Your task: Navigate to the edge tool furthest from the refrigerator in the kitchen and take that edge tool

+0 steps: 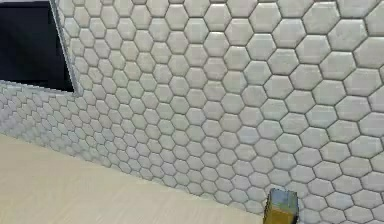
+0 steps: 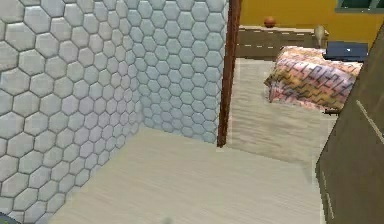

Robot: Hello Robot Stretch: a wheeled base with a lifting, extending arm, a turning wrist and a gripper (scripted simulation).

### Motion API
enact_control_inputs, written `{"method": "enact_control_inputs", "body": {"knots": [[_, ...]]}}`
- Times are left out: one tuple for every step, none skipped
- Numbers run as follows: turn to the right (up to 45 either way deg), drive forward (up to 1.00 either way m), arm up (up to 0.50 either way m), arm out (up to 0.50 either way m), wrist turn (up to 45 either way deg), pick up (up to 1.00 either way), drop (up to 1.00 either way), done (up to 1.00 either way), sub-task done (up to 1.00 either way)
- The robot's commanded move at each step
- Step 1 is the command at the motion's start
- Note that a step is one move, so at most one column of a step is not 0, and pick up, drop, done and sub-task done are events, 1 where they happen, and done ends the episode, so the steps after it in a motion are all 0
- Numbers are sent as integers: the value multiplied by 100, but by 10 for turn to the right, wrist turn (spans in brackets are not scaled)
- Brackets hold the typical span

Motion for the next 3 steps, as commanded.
{"method": "enact_control_inputs", "body": {"knots": [[0, 80, 0, 0, 0, 0, 0, 0, 0], [-450, 0, 0, 0, 0, 0, 0, 0, 0], [-270, 0, 0, 0, 0, 0, 0, 0, 0]]}}
